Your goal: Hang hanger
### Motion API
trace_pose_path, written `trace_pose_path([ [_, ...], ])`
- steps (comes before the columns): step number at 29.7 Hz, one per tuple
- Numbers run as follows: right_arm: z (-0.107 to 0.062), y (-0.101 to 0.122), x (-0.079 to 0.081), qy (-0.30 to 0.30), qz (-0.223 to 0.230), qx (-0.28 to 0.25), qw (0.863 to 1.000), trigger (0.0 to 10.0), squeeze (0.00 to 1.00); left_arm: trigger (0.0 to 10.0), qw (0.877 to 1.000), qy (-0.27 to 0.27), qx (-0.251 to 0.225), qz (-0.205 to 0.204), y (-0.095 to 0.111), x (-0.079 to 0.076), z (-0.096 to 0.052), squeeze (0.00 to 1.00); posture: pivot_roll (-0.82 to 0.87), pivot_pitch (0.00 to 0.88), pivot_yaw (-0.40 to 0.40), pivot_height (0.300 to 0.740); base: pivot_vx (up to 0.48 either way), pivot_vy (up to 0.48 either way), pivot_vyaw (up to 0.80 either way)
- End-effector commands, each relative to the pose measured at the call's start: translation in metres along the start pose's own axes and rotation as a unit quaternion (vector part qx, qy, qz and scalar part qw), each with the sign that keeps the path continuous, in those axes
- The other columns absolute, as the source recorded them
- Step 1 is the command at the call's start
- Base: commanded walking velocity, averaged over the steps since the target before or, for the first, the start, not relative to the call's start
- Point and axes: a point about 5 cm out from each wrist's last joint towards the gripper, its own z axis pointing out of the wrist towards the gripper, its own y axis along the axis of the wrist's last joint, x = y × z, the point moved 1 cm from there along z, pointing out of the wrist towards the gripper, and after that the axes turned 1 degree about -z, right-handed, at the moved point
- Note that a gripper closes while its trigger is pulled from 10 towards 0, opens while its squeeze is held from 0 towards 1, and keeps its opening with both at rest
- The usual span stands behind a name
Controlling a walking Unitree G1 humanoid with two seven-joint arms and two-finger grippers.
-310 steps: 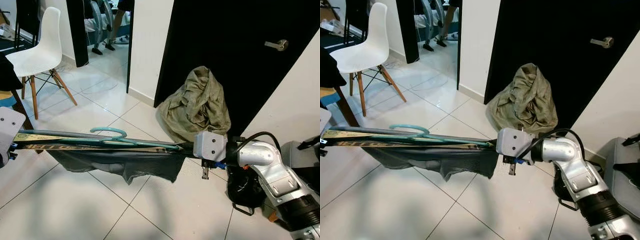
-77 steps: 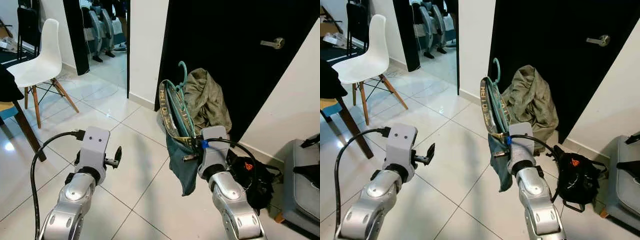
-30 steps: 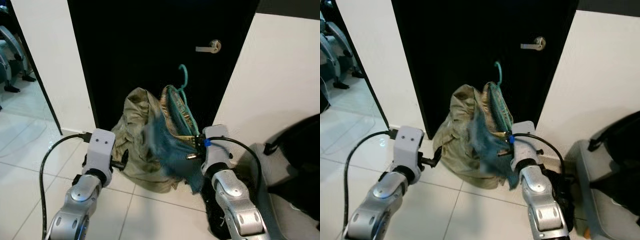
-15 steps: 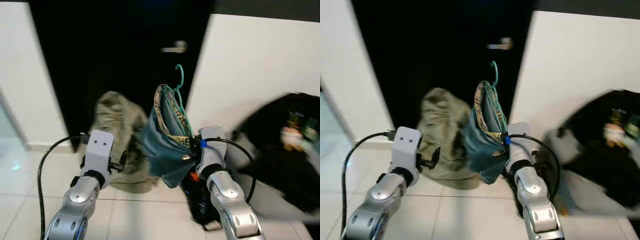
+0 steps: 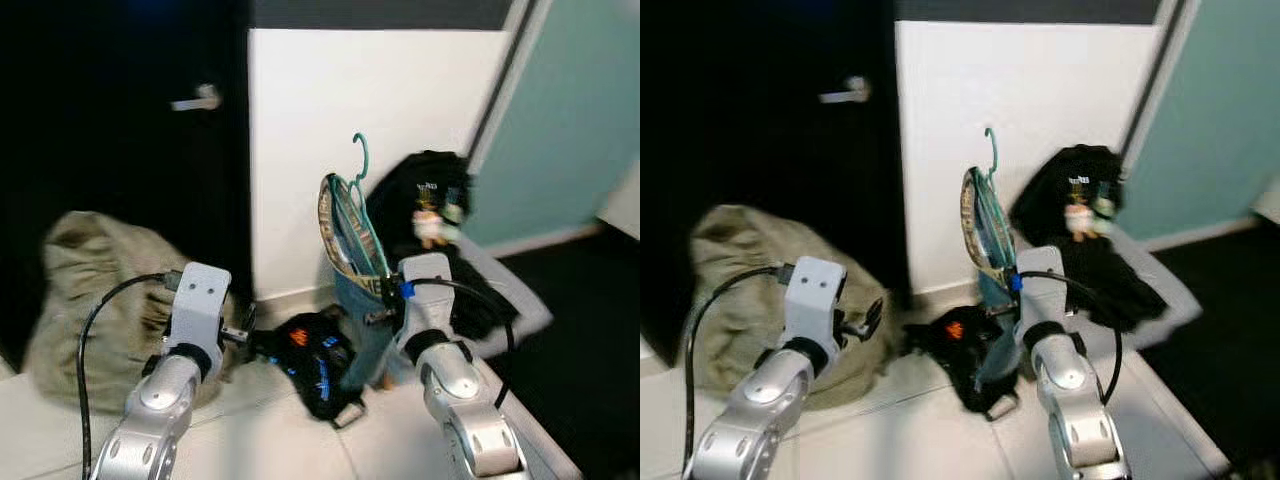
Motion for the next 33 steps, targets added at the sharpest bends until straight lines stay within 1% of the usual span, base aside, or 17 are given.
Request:
trace_pose_path([
  [1,-0.0018,-0.0008,-0.0002,0.000,0.005,0.000,1.000,10.0,0.00,10.0,1.000,0.000,0.016,-0.001,-0.0067,-0.0015,-0.0010,0.00,-0.05,0.198,-0.071,0.740,0.000,0.000,-0.80],
  [5,-0.0017,-0.0008,0.0001,0.001,0.005,0.000,1.000,10.0,0.00,10.0,1.000,0.002,0.017,-0.006,-0.0070,-0.0010,-0.0007,0.00,-0.05,0.196,-0.071,0.740,0.000,0.000,-0.80],
  [14,-0.0010,-0.0011,0.0004,0.002,-0.001,0.000,1.000,10.0,0.00,10.0,1.000,0.008,0.017,-0.018,-0.0072,-0.0001,-0.0007,0.00,-0.05,0.185,-0.072,0.740,0.000,0.000,0.00],
  [23,-0.0004,-0.0016,-0.0001,0.001,-0.005,0.000,1.000,10.0,0.00,10.0,1.000,0.006,0.016,-0.020,-0.0071,0.0002,-0.0013,0.00,-0.05,0.181,-0.073,0.740,-0.333,0.000,0.00],
  [33,-0.0003,-0.0013,-0.0002,0.002,-0.004,0.001,1.000,10.0,0.00,10.0,1.000,0.007,0.016,-0.021,-0.0072,0.0008,-0.0018,0.00,-0.05,0.184,-0.075,0.740,-0.440,0.000,0.00],
])
